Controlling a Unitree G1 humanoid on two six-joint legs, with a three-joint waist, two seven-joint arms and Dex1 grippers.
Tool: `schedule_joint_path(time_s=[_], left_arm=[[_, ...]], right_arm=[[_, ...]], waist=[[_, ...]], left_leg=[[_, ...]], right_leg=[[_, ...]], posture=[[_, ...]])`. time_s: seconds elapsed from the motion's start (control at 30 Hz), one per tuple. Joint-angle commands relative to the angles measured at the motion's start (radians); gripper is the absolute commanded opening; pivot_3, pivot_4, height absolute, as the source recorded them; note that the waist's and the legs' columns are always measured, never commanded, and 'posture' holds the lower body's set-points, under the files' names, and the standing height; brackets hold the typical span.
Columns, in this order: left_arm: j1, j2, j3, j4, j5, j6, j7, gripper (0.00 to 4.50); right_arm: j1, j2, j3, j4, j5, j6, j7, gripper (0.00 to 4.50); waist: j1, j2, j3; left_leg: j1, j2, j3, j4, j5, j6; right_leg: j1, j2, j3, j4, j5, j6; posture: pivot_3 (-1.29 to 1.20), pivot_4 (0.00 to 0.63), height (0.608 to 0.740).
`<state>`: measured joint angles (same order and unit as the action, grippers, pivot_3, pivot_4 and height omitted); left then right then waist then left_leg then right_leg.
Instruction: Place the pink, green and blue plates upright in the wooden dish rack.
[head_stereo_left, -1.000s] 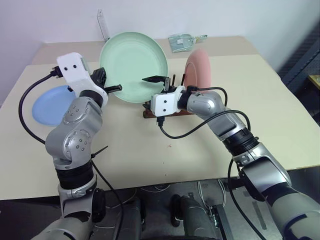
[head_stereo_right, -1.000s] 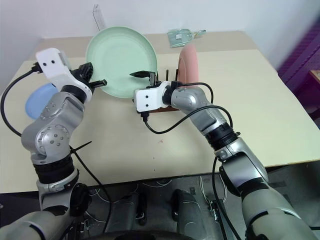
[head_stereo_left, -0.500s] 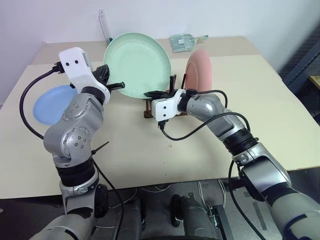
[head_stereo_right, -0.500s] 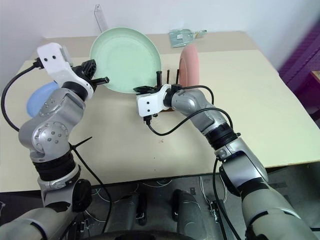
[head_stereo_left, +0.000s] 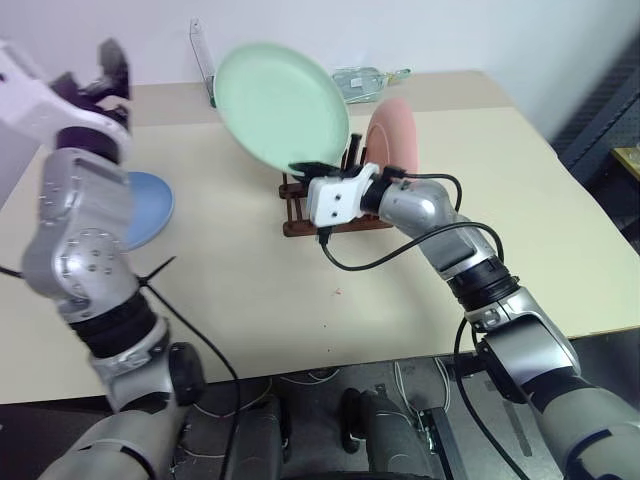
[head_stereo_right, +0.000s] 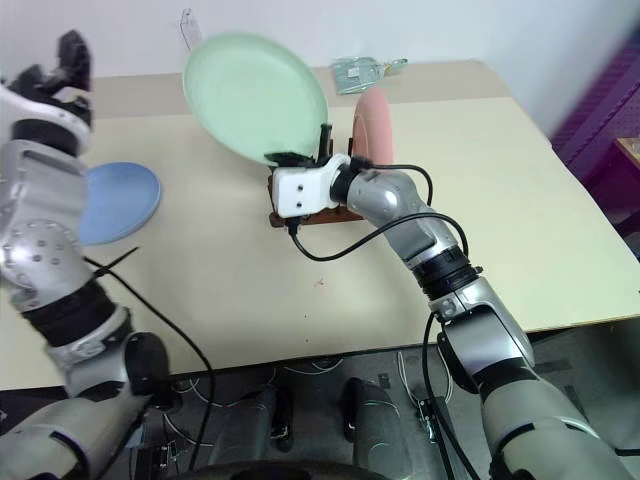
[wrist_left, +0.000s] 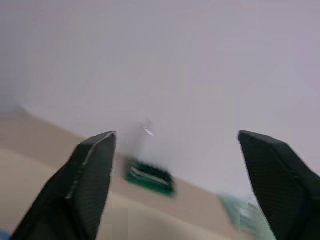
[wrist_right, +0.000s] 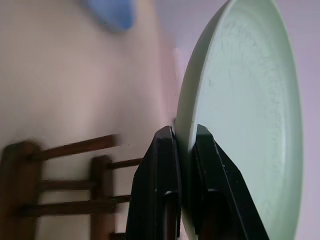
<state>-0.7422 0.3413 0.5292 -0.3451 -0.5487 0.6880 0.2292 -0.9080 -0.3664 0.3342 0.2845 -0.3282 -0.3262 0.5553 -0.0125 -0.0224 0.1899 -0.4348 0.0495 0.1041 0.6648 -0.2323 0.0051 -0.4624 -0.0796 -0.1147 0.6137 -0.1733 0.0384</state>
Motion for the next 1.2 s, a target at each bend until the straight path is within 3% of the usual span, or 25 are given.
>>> schedule_joint_path(time_s=[0.03, 0.1, 0.2, 0.3, 0.4, 0.67, 1.17, 1.2], left_arm=[[0.11, 0.135, -0.067, 0.031, 0.104, -0.066, -0.145, 4.06], [0.224, 0.217, -0.154, 0.041, 0.15, -0.098, -0.272, 4.06], [0.371, 0.252, -0.268, 0.015, 0.148, -0.142, -0.446, 4.06], [0.471, 0.281, -0.34, -0.008, 0.153, -0.162, -0.571, 4.06], [0.567, 0.269, -0.356, -0.065, 0.037, -0.109, -0.695, 4.06], [0.647, 0.287, -0.419, -0.117, 0.009, -0.07, -0.816, 4.06], [0.674, 0.273, -0.413, -0.154, 0.009, -0.053, -0.81, 4.06], [0.676, 0.271, -0.415, -0.156, 0.01, -0.053, -0.809, 4.1]], right_arm=[[0.028, 0.052, -0.126, -0.21, 0.248, 0.167, 0.05, 0.0], [0.072, 0.096, -0.203, -0.349, 0.432, 0.369, 0.054, 0.0], [0.128, 0.143, -0.302, -0.525, 0.684, 0.675, 0.01, 0.0], [0.154, 0.156, -0.35, -0.613, 0.815, 0.855, -0.038, 0.0], [0.168, 0.172, -0.401, -0.641, 0.921, 1.005, -0.113, 0.0], [0.132, 0.196, -0.502, -0.563, 1.078, 1.17, -0.217, 0.0], [0.045, 0.211, -0.541, -0.364, 1.098, 1.235, -0.318, 0.0], [0.042, 0.211, -0.54, -0.361, 1.097, 1.235, -0.319, 0.37]], waist=[[-0.001, 0.0, 0.0], [0.001, 0.0, 0.0], [0.012, 0.001, 0.0], [0.017, 0.001, 0.0], [0.016, 0.002, 0.001], [0.016, 0.005, 0.002], [0.002, 0.005, 0.003], [0.001, 0.005, 0.003]], left_leg=[[0.0, 0.0, 0.0, 0.0, 0.0, 0.0], [0.0, 0.0, 0.0, 0.0, 0.0, 0.0], [0.0, 0.001, -0.001, 0.0, 0.0, 0.0], [0.0, 0.002, -0.001, 0.001, -0.002, -0.003], [0.0, 0.002, -0.001, 0.0, -0.002, -0.003], [-0.002, 0.003, -0.001, -0.002, -0.001, -0.001], [-0.003, 0.003, -0.001, -0.001, 0.0, 0.0], [-0.004, 0.003, -0.001, -0.001, 0.0, 0.0]], right_leg=[[0.0, 0.0, 0.0, 0.0, 0.0, 0.0], [0.0, 0.0, 0.0, 0.0, 0.001, -0.001], [0.001, -0.002, 0.0, 0.0, 0.001, -0.002], [0.0, -0.004, 0.0, -0.001, -0.001, -0.006], [-0.002, -0.004, 0.001, -0.002, -0.001, -0.007], [-0.005, -0.002, 0.0, -0.001, -0.001, -0.007], [-0.005, -0.002, 0.0, -0.001, -0.003, -0.003], [-0.005, -0.002, 0.0, -0.001, -0.003, -0.003]], posture=[[0.0, 0.15, 0.73], [0.0, 0.15, 0.73], [0.0, 0.15, 0.73], [0.0, 0.15, 0.73], [0.0, 0.15, 0.73], [0.0, 0.15, 0.73], [0.0, 0.15, 0.73], [0.0, 0.15, 0.73]])
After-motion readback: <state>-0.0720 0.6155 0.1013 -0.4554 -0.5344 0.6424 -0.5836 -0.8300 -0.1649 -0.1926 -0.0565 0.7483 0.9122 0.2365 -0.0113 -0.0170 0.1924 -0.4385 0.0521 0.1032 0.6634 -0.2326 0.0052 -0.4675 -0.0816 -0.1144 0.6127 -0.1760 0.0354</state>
